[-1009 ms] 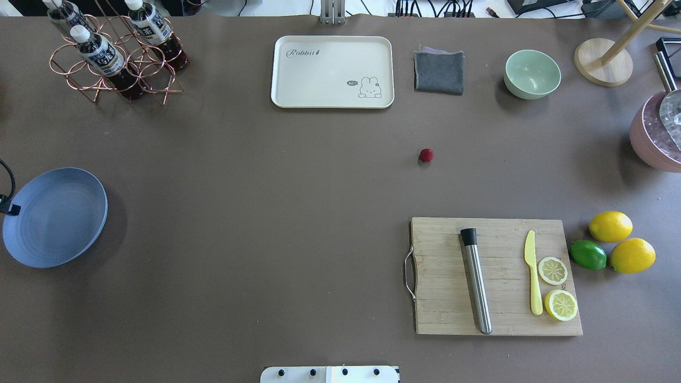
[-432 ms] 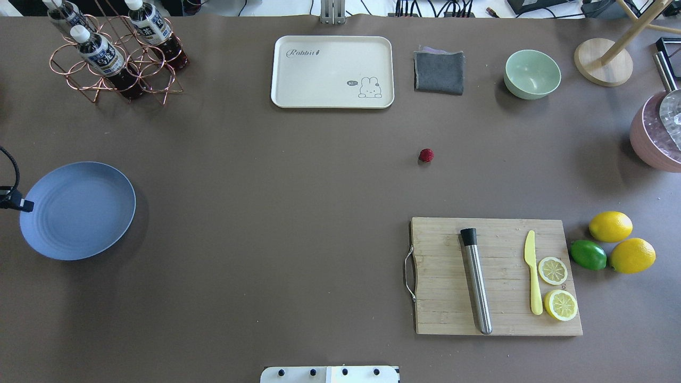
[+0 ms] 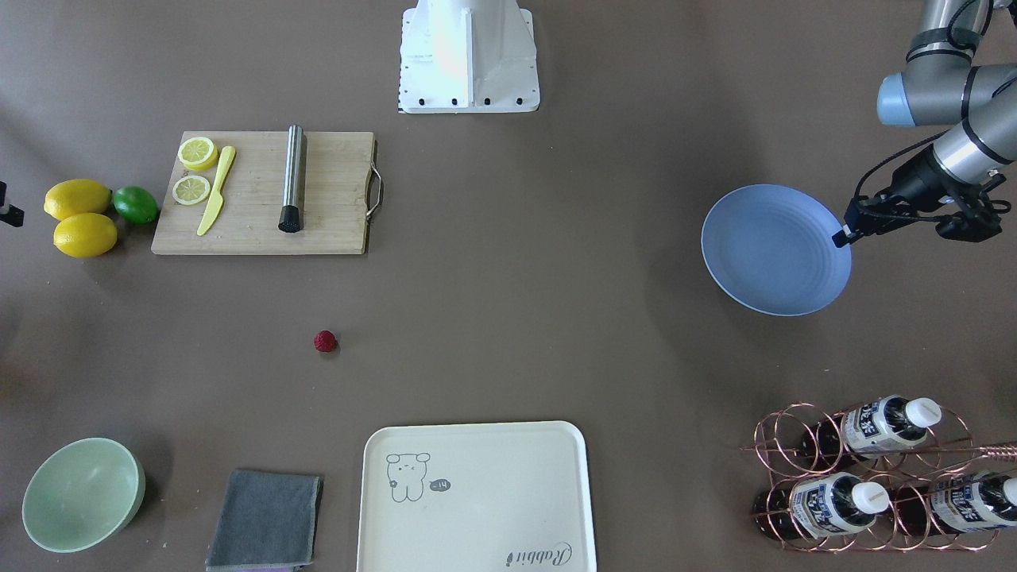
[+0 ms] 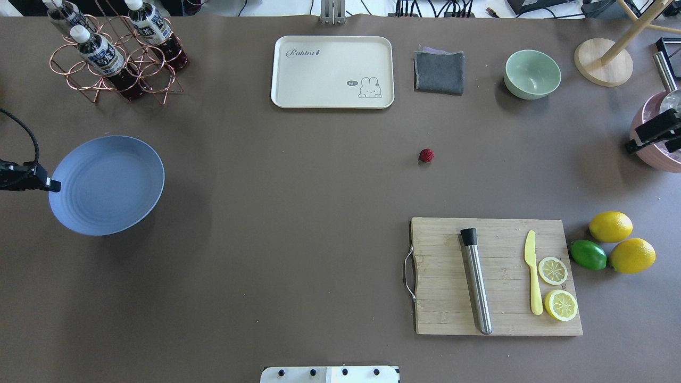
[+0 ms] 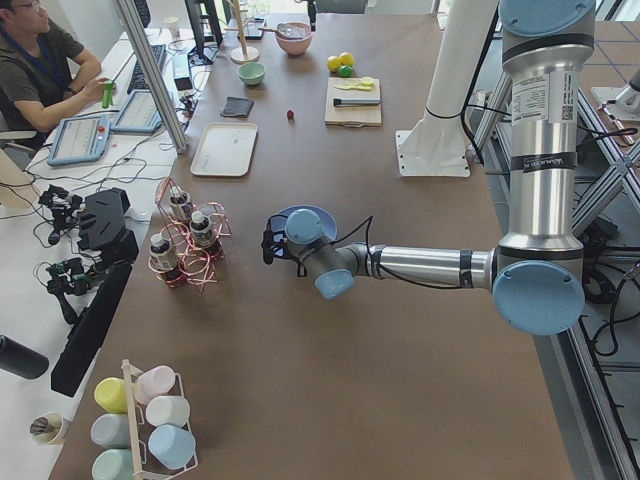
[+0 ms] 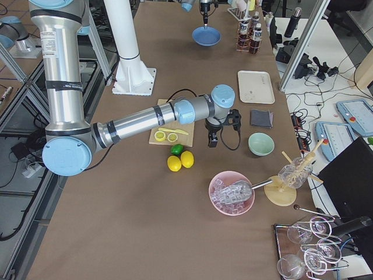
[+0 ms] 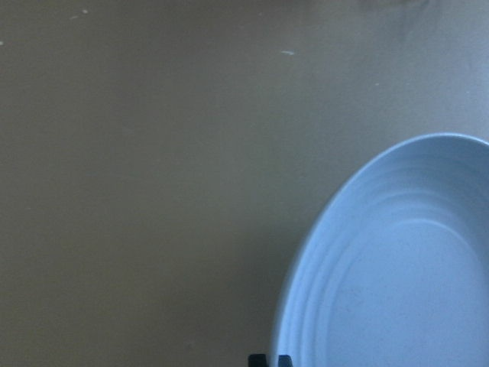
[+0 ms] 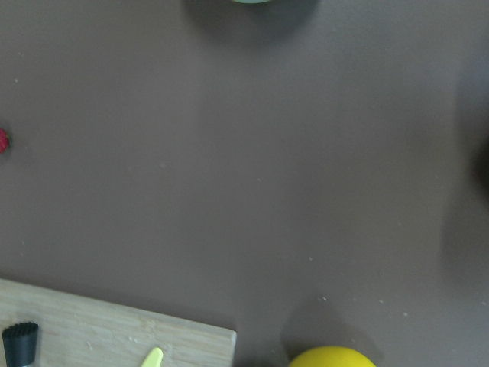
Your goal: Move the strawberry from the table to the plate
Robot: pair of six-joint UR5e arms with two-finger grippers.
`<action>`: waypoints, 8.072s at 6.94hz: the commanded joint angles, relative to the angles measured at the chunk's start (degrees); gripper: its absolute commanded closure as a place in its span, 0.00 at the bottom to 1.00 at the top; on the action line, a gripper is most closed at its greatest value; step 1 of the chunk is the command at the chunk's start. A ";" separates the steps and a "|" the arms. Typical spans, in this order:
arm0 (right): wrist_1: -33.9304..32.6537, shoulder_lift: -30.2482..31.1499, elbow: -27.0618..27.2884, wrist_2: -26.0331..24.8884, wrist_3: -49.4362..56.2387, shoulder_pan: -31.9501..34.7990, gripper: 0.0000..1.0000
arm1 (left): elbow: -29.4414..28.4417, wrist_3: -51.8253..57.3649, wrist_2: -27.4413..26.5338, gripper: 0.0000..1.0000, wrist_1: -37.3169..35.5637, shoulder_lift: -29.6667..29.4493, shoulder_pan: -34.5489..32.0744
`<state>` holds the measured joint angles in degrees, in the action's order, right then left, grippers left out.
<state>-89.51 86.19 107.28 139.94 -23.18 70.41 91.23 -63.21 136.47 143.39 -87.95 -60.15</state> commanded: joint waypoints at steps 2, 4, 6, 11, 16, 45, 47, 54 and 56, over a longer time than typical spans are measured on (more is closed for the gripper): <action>10.15 -8.54 -1.81 -10.02 -26.16 -15.79 0.00 | 5.70 -14.98 -7.50 1.00 -5.29 -7.74 11.58; 10.23 -14.27 -7.32 -13.63 -29.03 -20.30 0.01 | 10.97 -17.74 -14.71 1.00 -17.22 -14.16 17.67; 10.23 -21.38 -14.60 -15.12 -29.03 -21.80 0.02 | 11.26 -24.13 -21.03 1.00 -22.44 -20.31 24.60; 19.72 -28.01 -27.39 -18.11 -30.87 -24.78 0.02 | 8.88 -27.76 -29.25 1.00 -25.97 -26.49 33.96; 19.90 -30.29 -29.76 -20.76 -33.51 -26.46 0.49 | 8.88 -27.76 -29.25 0.40 -25.97 -26.57 33.96; 2.24 3.20 -1.80 -5.82 14.39 3.87 0.00 | 12.59 60.87 -3.55 0.03 -63.42 -11.40 -24.09; -4.23 4.86 -10.22 -5.99 37.86 15.51 0.00 | 13.01 64.96 -2.53 0.03 -63.59 -7.69 -27.11; -4.18 5.83 -11.31 -6.25 39.53 18.71 0.00 | 12.31 64.70 -3.50 0.03 -59.46 -4.69 -29.05; -4.27 5.92 -11.31 -6.08 39.53 18.63 0.00 | 12.31 64.70 -3.50 0.03 -59.46 -4.69 -29.05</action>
<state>-93.71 92.04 95.98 133.76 16.35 89.11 103.54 1.49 132.98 83.93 -92.66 -89.20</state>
